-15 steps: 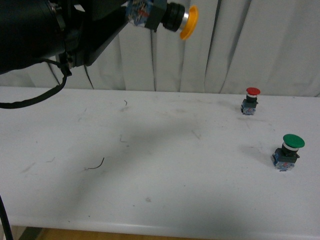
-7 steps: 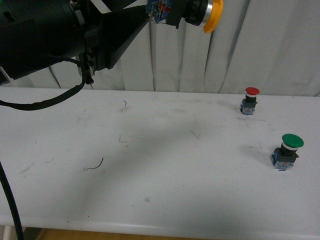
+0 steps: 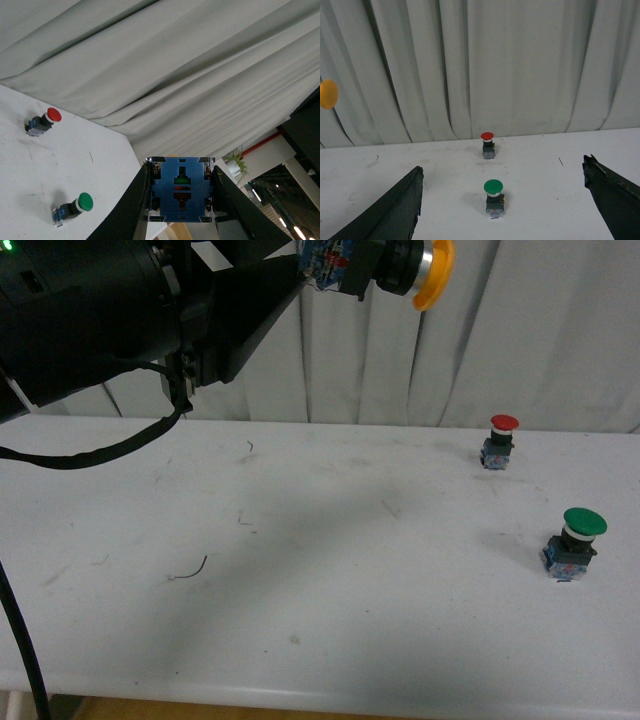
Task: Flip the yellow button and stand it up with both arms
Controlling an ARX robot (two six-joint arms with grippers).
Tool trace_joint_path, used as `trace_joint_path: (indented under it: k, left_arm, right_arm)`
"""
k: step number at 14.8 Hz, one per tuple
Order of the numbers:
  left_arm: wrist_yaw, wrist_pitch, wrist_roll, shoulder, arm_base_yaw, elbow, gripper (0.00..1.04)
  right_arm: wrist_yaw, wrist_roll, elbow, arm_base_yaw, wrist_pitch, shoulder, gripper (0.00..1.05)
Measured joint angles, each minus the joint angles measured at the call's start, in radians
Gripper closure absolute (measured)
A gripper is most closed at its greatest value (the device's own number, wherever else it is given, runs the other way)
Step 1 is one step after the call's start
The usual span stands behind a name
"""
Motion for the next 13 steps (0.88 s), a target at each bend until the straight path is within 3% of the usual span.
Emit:
trace_joint_path:
  k: [2,5,7,10,13]
  left_arm:
    - [-0.001,0.0,0.005,-0.003,0.001,0.0,0.74]
    - [-0.007,0.0,0.018,-0.004,0.006,0.0,0.74]
    - [-0.012,-0.001,0.018,-0.004,0.009,0.0,0.74]
    - [-0.012,0.0,0.029,-0.004,0.014,-0.002,0.74]
    - [-0.004,-0.011,0.045,-0.003,0.026,0.0,0.74]
  right_arm:
    - [-0.026,0.016,0.0,-0.016,0.113,0.108,0.06]
    - [-0.116,0.072,0.085,-0.032,0.723,0.747,0.06]
    - [-0.167,0.107,0.315,0.016,0.98,1.104,0.06]
    - [-0.209,0.16,0.555,0.123,0.984,1.385,0.06]
    - [-0.354,0.294,0.576,0.192,1.104,1.412,0.06]
